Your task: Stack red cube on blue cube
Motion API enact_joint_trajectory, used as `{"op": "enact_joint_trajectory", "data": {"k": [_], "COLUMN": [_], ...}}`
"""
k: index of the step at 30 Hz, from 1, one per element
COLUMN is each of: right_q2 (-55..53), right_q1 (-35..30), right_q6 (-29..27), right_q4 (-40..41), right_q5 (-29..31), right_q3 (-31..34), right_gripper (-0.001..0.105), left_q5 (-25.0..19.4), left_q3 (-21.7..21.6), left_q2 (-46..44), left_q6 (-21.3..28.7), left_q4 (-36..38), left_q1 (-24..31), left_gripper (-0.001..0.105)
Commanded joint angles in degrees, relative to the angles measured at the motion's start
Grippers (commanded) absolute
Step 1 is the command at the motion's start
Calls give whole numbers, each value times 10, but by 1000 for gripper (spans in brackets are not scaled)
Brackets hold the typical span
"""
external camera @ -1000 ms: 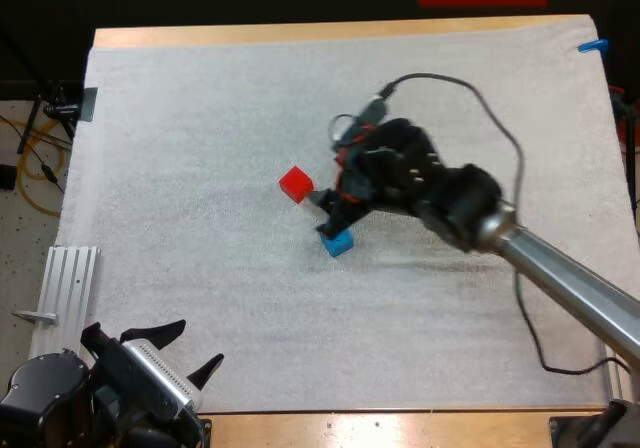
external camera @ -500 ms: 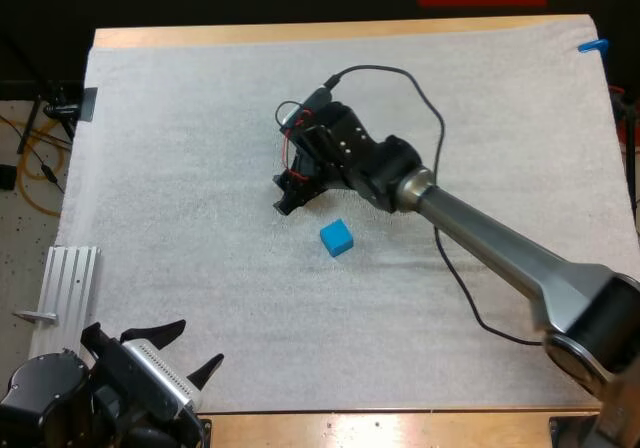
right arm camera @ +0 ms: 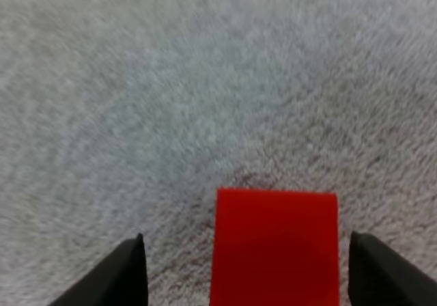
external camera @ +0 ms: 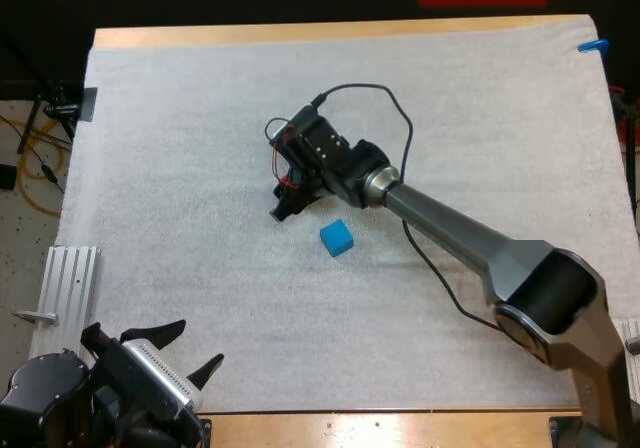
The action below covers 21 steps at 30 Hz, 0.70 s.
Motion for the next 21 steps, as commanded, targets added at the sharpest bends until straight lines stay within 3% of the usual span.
{"op": "enact_joint_trajectory", "data": {"k": [1,10,11,16,21], "right_q2": [5,26,26,22,7], "right_q1": [-2,-2,-2,-2,-2], "right_q6": [10,21,21,28,28], "right_q4": [-6,-11,-9,-7,15], "right_q5": [1,0,0,0,0], "right_q3": [-7,-7,-7,-7,-15], "right_gripper": [61,60,58,28,30], "left_q5": [0,0,0,0,0], "left_q3": [0,0,0,0,0], "left_q2": [-1,-1,-1,-1,-1], "left_q6": [-1,-1,-1,-1,-1], "left_q4": [2,2,2,2,0], "left_q1": [-2,-2,-2,-2,-2], "left_gripper": [56,56,56,56,56]}}
